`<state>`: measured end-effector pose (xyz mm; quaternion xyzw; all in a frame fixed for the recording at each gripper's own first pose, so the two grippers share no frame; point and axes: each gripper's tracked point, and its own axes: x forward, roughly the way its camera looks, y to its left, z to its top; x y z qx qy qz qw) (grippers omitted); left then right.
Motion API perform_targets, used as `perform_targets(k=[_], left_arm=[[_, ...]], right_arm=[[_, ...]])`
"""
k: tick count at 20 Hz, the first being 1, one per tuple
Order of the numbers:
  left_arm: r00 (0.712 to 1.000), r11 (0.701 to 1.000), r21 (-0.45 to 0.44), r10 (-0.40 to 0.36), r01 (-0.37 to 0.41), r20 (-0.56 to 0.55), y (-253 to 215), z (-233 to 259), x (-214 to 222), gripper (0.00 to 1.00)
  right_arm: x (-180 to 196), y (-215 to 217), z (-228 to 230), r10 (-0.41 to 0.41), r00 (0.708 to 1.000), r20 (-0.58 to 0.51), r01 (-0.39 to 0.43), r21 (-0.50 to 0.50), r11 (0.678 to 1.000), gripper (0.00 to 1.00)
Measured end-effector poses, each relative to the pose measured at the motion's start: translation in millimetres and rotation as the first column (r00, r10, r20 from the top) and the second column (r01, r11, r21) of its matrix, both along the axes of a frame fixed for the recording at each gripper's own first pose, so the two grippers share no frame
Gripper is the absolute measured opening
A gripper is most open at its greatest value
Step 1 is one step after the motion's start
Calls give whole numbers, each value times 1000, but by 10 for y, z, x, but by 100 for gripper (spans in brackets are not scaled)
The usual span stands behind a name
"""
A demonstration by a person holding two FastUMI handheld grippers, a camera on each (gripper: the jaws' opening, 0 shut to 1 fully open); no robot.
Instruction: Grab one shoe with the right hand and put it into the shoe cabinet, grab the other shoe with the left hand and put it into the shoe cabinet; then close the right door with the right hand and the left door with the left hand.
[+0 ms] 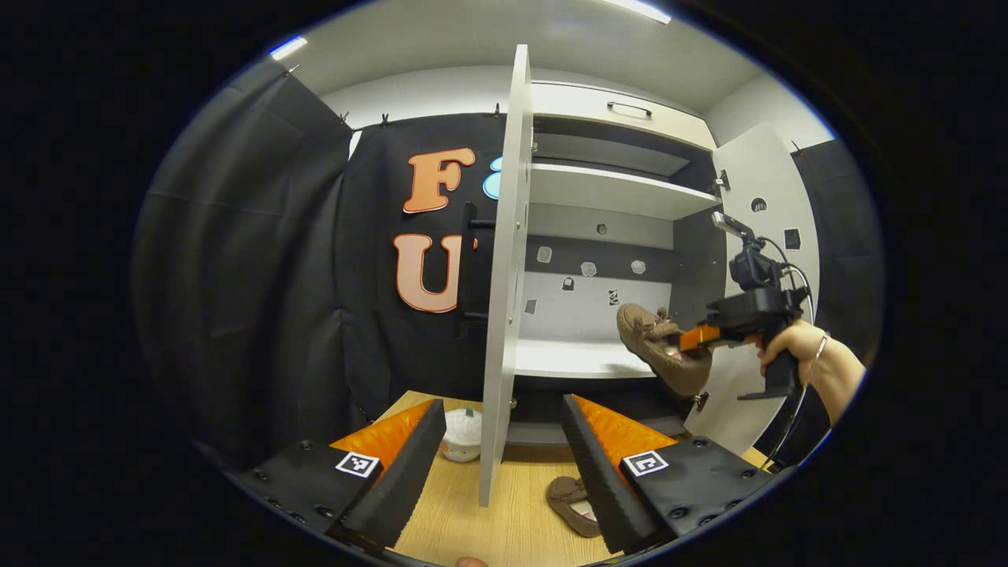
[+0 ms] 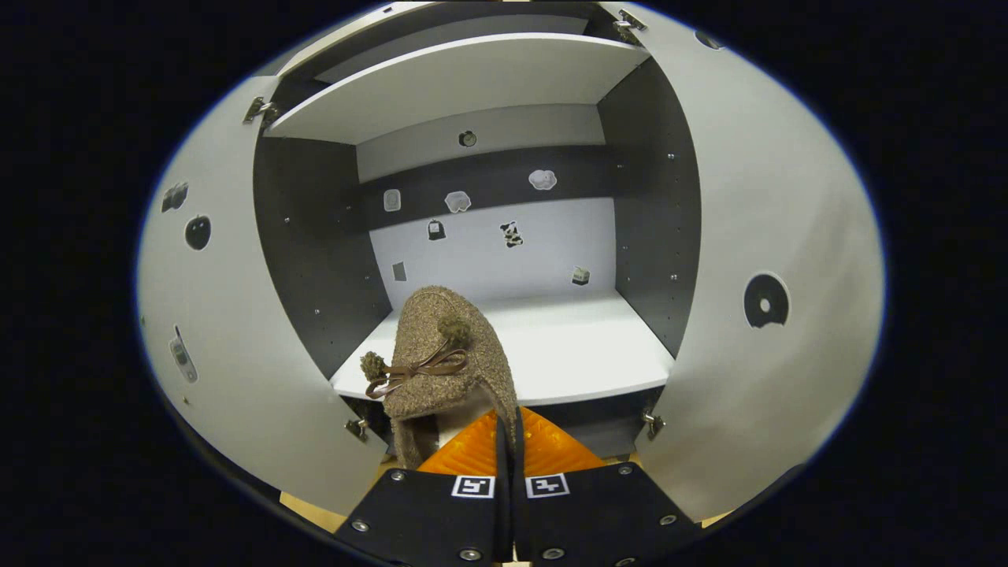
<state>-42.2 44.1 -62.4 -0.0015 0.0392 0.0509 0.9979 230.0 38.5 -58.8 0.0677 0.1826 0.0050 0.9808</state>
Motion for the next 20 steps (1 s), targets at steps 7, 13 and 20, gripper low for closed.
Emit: perform_targets(k=[7, 13, 20], left_arm=[[1000, 1000, -9, 25, -24, 12, 75, 10, 20, 96], [997, 997, 41, 72, -72, -7, 132, -30, 104, 96], [998, 998, 23, 53, -52, -33, -46, -38, 203, 97]], right_arm=[[978, -145, -5, -85, 996, -29, 85, 3, 996, 0], [1561, -299, -307, -140, 983, -116, 144, 20, 989, 0], [1457, -307, -51, -115, 993, -1, 115, -40, 993, 24]])
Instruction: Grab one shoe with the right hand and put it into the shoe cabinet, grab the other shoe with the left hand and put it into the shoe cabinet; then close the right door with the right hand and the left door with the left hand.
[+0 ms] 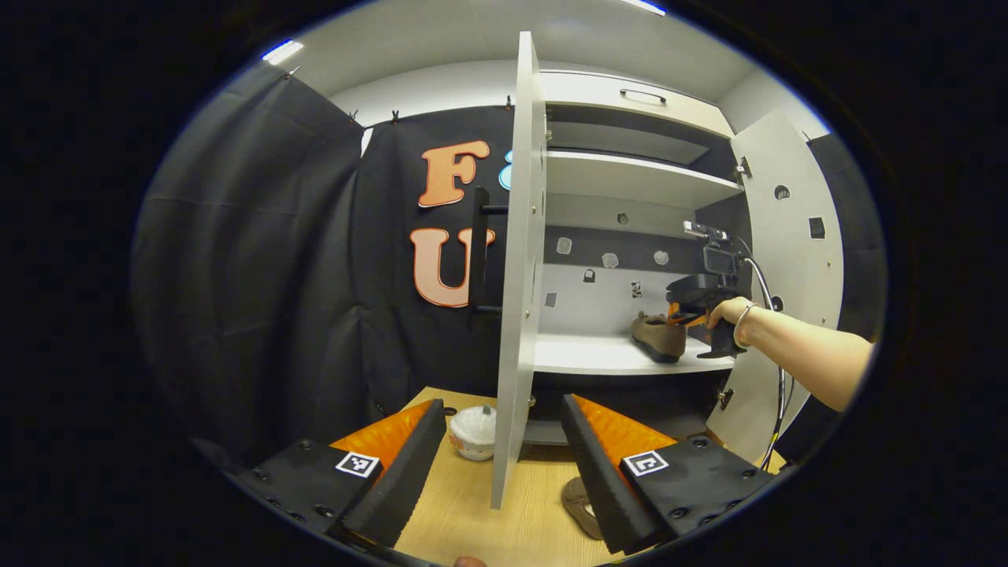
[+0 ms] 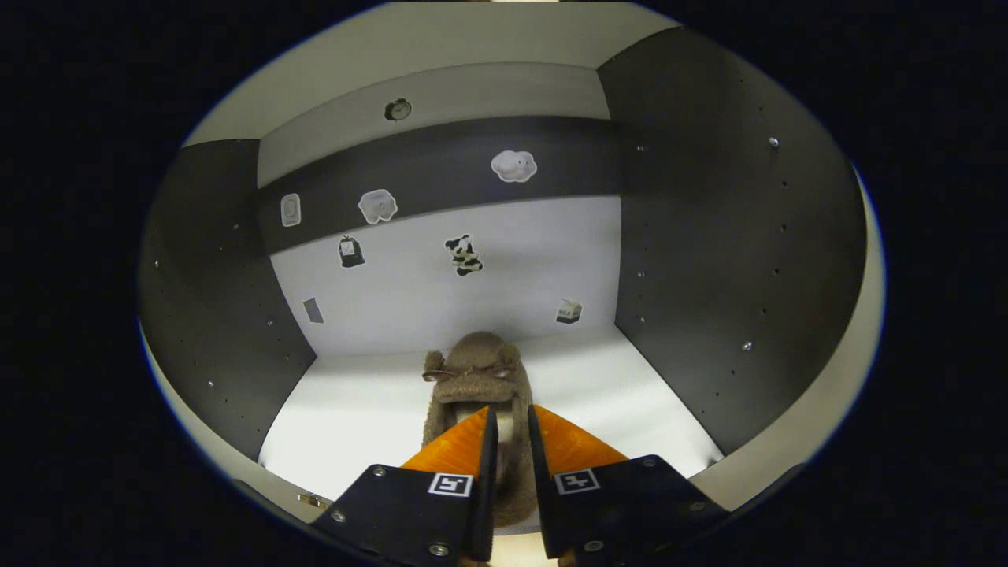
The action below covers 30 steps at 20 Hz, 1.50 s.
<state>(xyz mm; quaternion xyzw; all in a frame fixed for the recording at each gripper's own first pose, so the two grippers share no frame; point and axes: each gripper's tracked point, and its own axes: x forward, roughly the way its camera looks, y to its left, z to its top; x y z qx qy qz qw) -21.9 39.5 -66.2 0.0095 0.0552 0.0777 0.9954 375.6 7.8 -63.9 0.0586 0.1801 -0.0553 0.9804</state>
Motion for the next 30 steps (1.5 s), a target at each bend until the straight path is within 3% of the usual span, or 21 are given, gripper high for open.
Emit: perform_targets(k=[7, 11, 15, 19, 23, 26, 30], left_arm=[[996, 995, -32, -92, 91, -20, -444, -247, 95, 96], [992, 993, -51, -109, 106, -58, -650, -587, 83, 97], [984, 988, -82, -143, 134, -107, -874, -1032, 169, 94], [964, 988, -104, -135, 114, -231, -937, -1738, 338, 97], [921, 984, -146, -151, 105, -360, -1029, -2496, 470, 98], [892, 989, -108, -134, 97, -433, -1030, -2952, 526, 97], [829, 991, -127, -113, 51, -548, -1078, -3527, 515, 98]], right_arm=[[-835, -62, 408, 54, 980, 189, -19, -182, 983, 75], [-1489, 0, 480, 88, 968, 236, -47, -172, 984, 91], [-2089, 30, 533, 119, 955, 271, -89, -123, 988, 92], [-2557, -110, 473, 121, 955, 271, -100, -92, 991, 92], [-2822, -456, 395, 88, 951, 295, -41, -164, 986, 92], [-3042, -639, 462, 72, 948, 311, -16, -179, 984, 92], [-3268, -718, 569, 79, 943, 323, -24, -171, 985, 92]])
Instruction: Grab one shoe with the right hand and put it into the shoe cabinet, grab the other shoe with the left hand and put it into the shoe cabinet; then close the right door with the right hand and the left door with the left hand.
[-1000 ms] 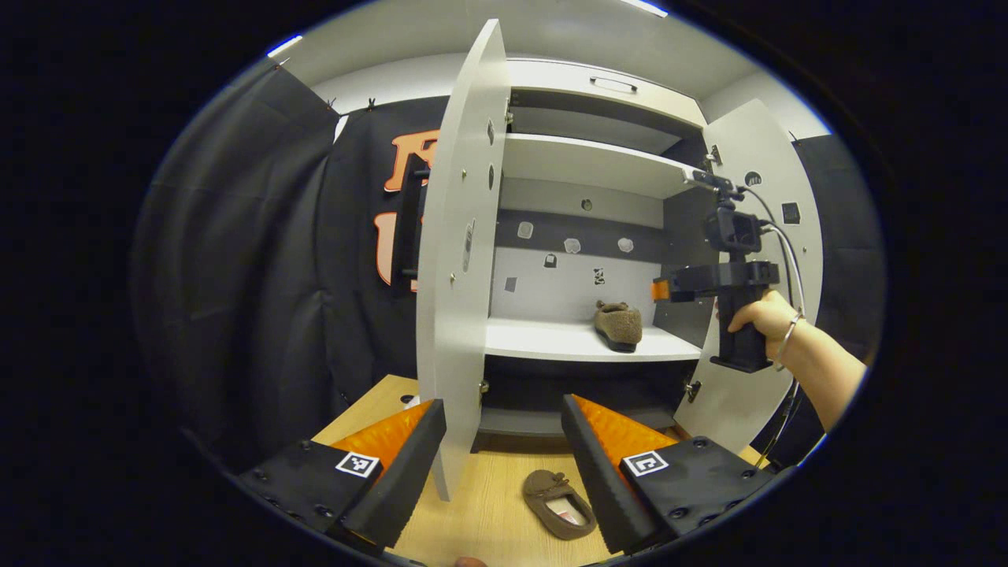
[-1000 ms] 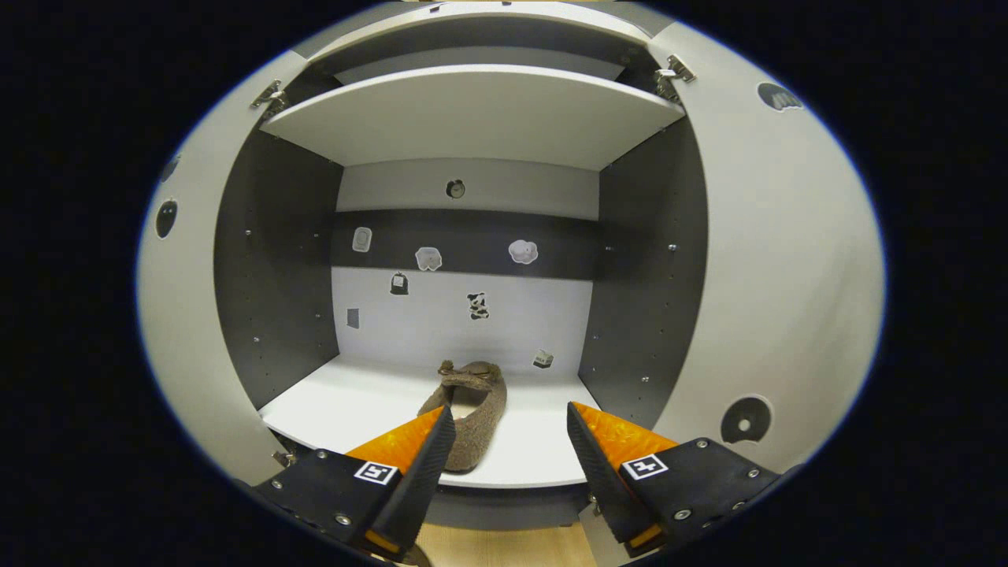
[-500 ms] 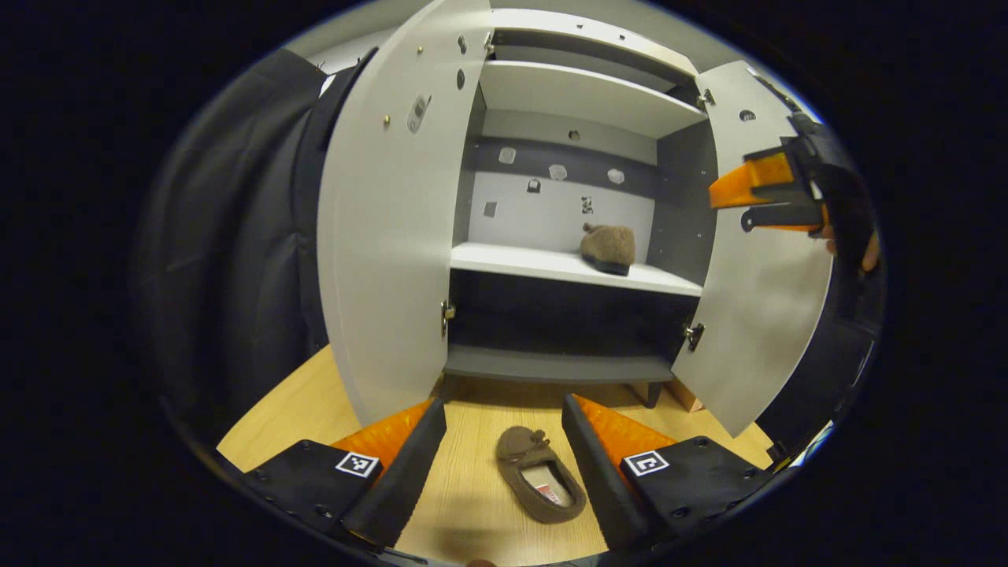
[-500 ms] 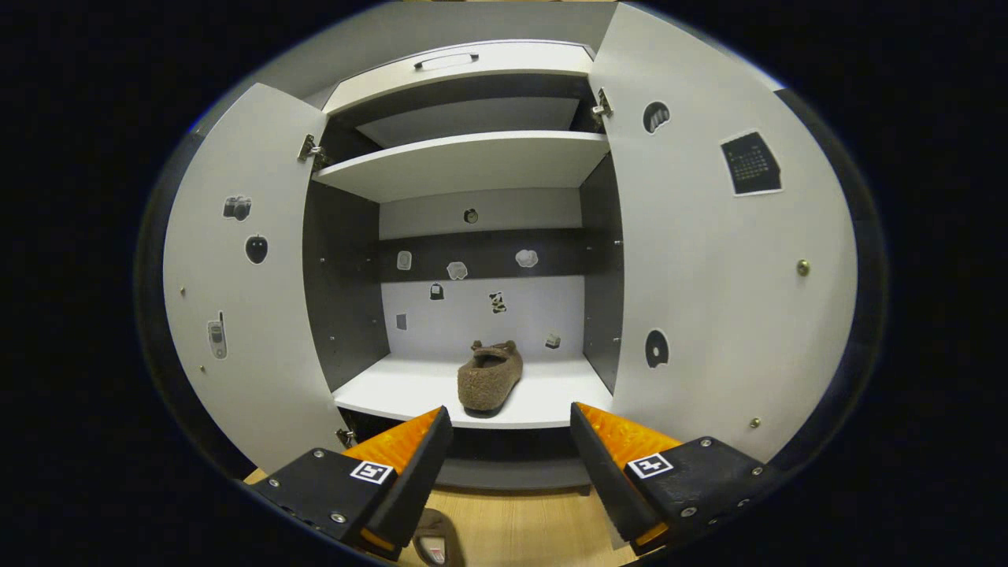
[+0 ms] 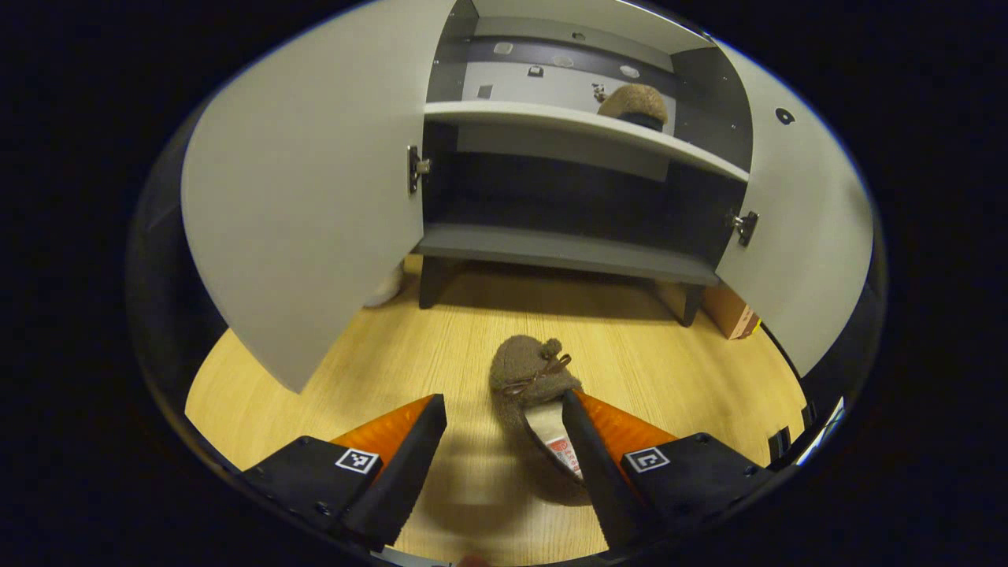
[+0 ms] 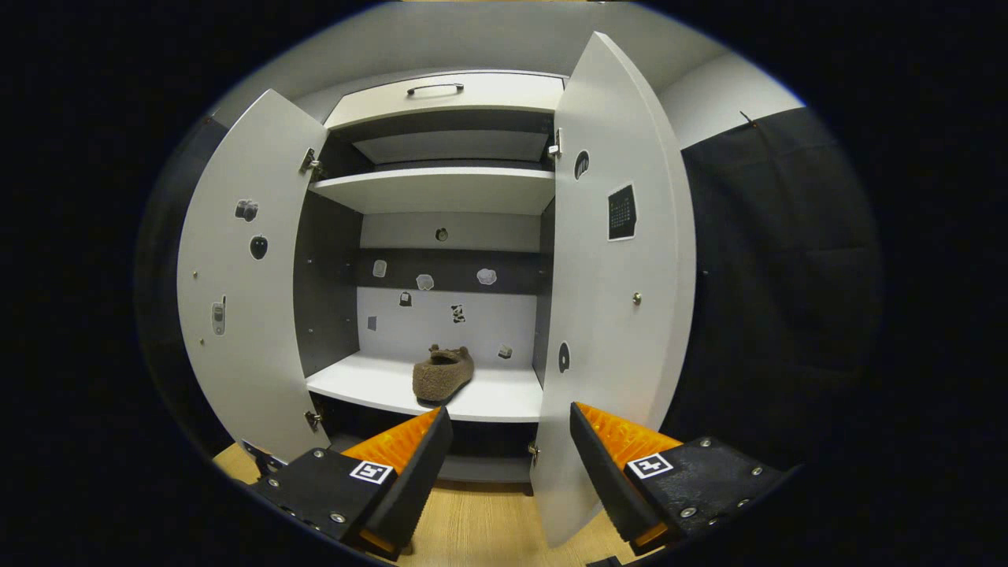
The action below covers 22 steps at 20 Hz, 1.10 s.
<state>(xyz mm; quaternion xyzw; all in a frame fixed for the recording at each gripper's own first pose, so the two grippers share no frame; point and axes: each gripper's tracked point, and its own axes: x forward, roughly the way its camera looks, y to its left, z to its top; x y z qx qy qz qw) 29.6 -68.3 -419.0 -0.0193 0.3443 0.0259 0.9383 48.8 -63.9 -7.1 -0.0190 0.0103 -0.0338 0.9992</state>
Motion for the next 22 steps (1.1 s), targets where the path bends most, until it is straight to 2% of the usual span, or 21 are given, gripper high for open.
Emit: perform_targets(k=[5, 7, 9, 10, 12, 13, 14, 15, 16, 18, 20, 22], left_arm=[[997, 1000, 10, 19, -18, -78, 11, -200, -42, 99], [992, 999, -19, 35, -38, -124, -15, -287, -97, 94], [989, 998, -40, 34, -40, -144, -46, -340, -103, 82], [988, 998, -47, 25, -33, -155, -80, -413, -101, 81], [987, 999, -54, -8, -1, -159, -185, -454, -48, 70], [985, 999, -36, -13, 7, -174, -203, -465, -29, 54], [982, 1000, 9, -2, 3, -191, -160, -471, -58, 43], [976, 999, 44, 19, -10, -216, -103, -451, -58, 27], [968, 999, 40, 26, -16, -250, -112, -436, -67, 10], [967, 1000, 15, 19, -16, -255, -186, -220, -47, 7], [974, 1000, 14, 4, -1, -224, -260, 165, -20, 7], [980, 1000, -26, 0, -6, -199, -343, 620, 14, 7]], right_arm=[[-187, -101, 114, 25, 1000, 11, -25, 50, 998, 92], [-241, -140, 117, 34, 999, 10, -34, 66, 997, 92], [-304, -159, 143, 47, 999, 12, -48, 66, 997, 92], [-335, -163, 149, 55, 998, 13, -56, 65, 996, 92], [-367, -167, 168, 69, 997, 20, -70, 68, 995, 92], [-397, -182, 181, 71, 997, 23, -72, 68, 995, 92], [-412, -198, 185, 75, 997, 26, -77, 64, 995, 92], [-429, -211, 183, 79, 997, 24, -80, 57, 995, 92], [-439, -228, 171, 86, 996, 20, -87, 53, 995, 92], [-471, -220, 142, 114, 993, 8, -114, 58, 992, 92], [-482, -209, 142, 143, 990, 16, -143, 71, 987, 92], [-492, -234, 124, 168, 986, 23, -169, 82, 982, 92]])
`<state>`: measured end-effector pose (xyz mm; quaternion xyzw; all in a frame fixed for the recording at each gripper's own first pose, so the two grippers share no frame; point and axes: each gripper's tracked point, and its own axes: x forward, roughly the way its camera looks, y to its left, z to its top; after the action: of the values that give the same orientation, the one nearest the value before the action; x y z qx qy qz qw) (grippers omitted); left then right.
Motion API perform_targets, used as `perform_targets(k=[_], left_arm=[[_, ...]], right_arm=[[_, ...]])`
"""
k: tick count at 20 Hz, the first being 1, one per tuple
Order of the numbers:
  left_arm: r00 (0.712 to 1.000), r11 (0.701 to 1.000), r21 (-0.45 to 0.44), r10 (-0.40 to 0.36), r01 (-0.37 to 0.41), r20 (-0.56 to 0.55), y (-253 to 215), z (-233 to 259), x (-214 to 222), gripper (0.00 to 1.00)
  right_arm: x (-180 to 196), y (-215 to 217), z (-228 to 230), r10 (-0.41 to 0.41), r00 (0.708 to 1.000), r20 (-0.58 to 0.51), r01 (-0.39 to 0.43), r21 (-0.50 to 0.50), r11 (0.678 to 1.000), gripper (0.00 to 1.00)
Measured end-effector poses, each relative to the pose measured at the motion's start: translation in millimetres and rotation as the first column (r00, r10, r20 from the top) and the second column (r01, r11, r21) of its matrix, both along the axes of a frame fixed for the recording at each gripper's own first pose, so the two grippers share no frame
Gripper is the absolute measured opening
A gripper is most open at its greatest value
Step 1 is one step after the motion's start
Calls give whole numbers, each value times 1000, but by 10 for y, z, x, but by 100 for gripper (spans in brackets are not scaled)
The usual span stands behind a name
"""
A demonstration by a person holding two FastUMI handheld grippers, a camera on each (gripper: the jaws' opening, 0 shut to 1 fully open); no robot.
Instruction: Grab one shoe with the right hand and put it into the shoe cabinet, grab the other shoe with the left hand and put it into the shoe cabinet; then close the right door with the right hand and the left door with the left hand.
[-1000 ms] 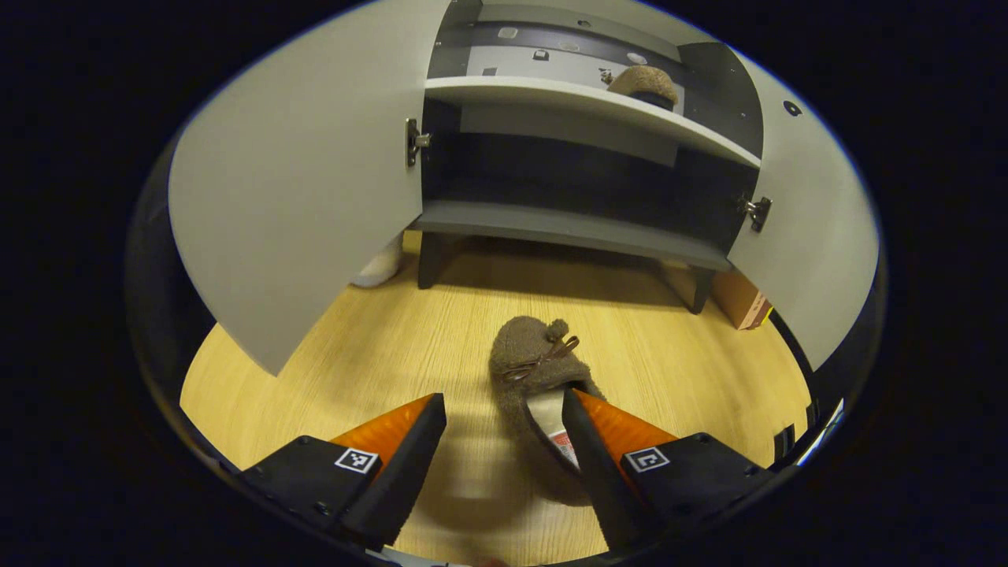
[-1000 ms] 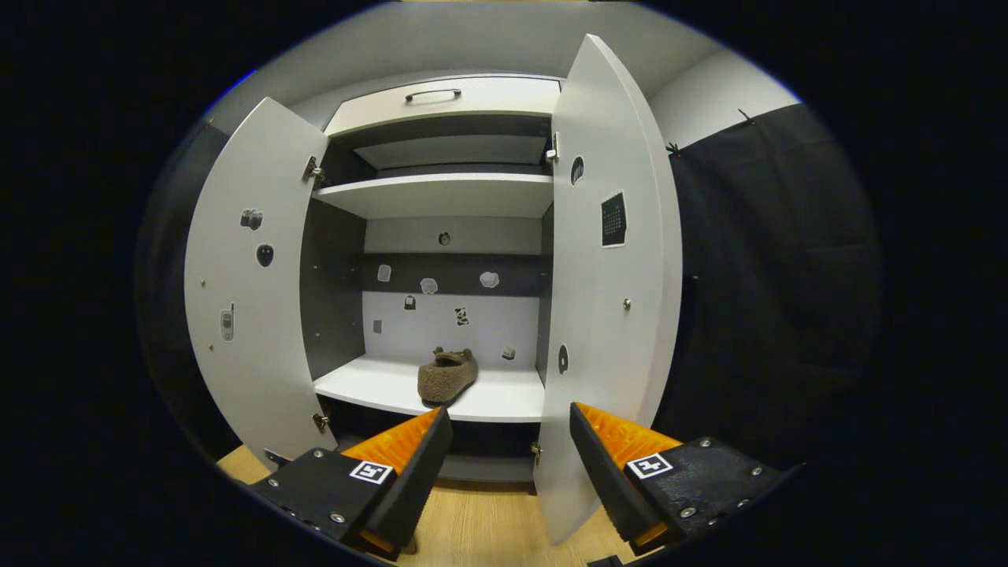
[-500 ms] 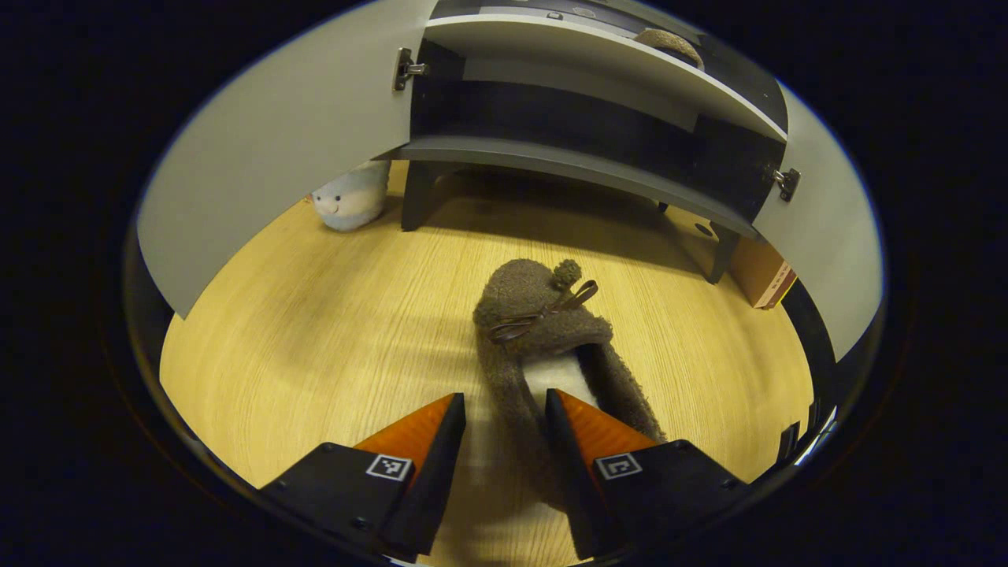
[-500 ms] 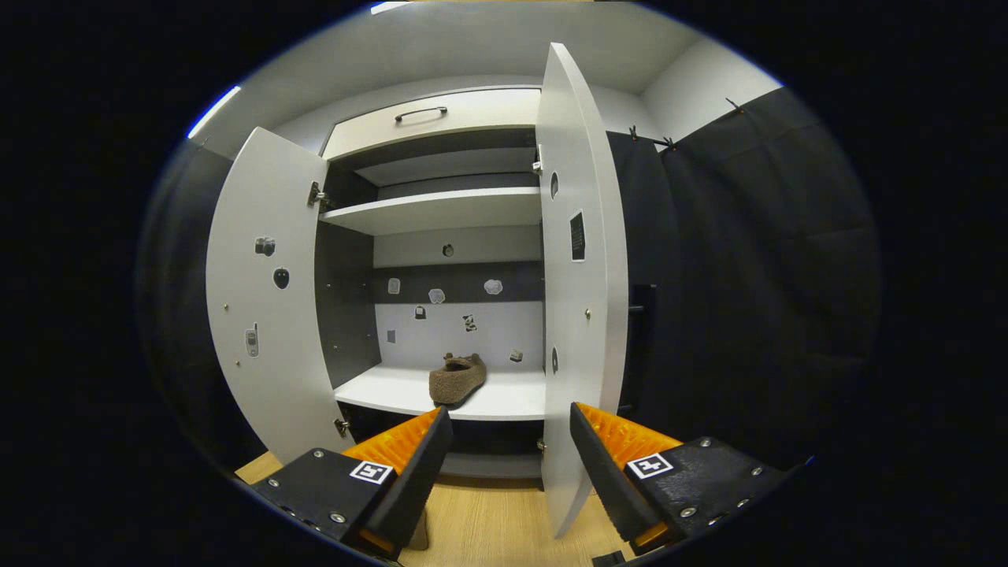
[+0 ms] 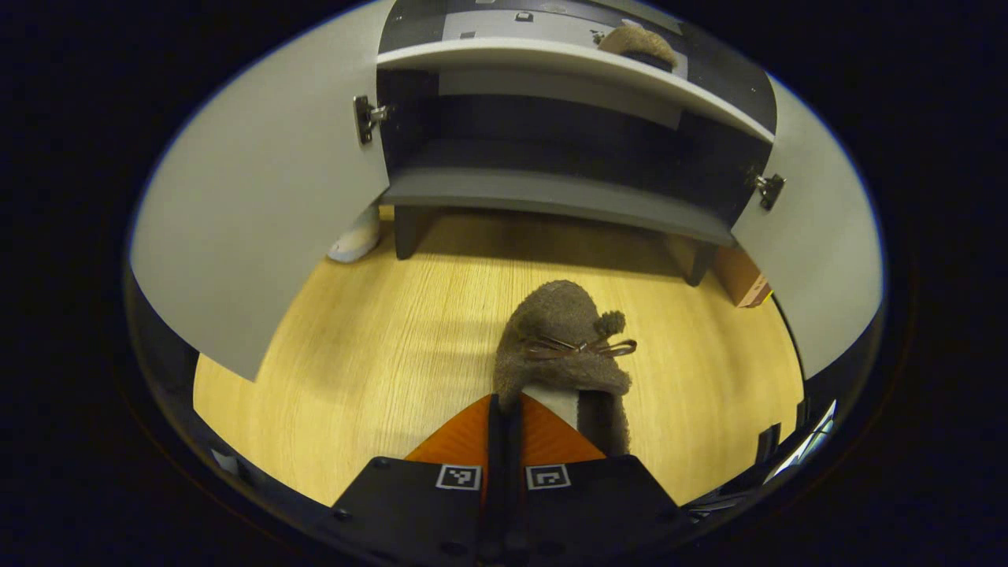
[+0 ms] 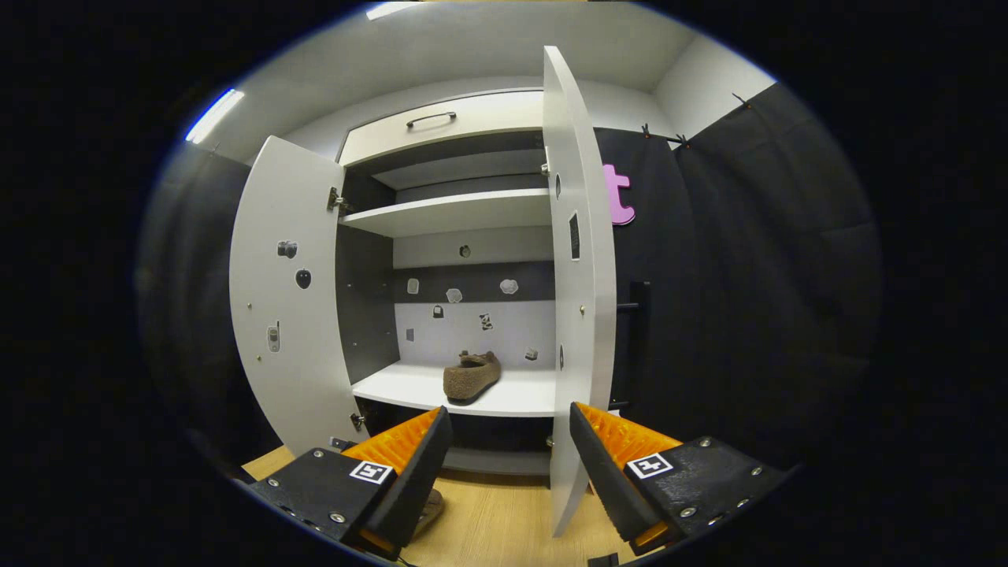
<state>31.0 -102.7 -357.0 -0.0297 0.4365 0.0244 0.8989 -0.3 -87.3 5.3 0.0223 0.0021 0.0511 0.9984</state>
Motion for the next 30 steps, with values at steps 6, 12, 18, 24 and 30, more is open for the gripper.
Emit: perform_targets(k=[6, 12, 18, 24, 30], left_arm=[[989, 999, -34, 16, -11, 144, 149, 1535, -17, 7], [957, 999, 13, 36, -41, 288, 522, 2841, 487, 7], [938, 1000, 14, 6, -11, 347, 471, 3709, 1559, 7], [932, 999, -52, 6, 14, 361, 481, 3968, 2981, 6], [953, 997, -73, 32, -11, 301, 648, 3378, 3684, 6]], right_arm=[[-75, -68, -122, 72, 997, -23, -71, 24, 997, 92], [-146, -191, -178, 106, 994, -20, -106, 20, 994, 92], [-141, -429, -209, 62, 998, -24, -62, 15, 998, 92], [-93, -640, -240, -60, 998, -30, 61, 18, 998, 92], [-61, -793, -329, -158, 986, -60, 160, 22, 987, 92]])
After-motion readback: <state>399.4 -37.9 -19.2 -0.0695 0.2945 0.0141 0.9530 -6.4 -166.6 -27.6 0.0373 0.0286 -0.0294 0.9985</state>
